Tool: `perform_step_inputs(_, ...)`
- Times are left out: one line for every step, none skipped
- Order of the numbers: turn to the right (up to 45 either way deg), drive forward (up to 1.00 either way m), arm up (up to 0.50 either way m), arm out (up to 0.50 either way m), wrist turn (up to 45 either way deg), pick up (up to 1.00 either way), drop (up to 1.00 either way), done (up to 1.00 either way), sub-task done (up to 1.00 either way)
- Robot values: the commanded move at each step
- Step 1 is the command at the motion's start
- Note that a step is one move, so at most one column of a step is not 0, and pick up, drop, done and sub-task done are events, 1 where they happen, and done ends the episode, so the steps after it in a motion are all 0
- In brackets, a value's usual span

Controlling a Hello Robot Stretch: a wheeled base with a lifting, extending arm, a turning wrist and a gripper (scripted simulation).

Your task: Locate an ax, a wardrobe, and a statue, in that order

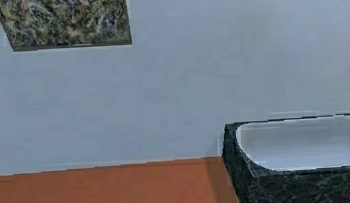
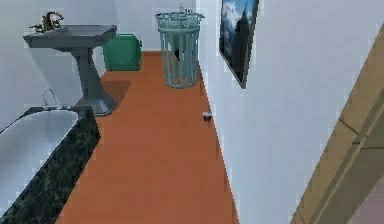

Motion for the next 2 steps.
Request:
perform_step_inputs(0.0, 0.55, 0.00, 0.00, 0.0, 0.00, 0.00, 0.00, 0.00)
perform_step_inputs(-36.0, 0.00, 0.00, 0.00, 0.0, 0.00, 0.00, 0.00, 0.00)
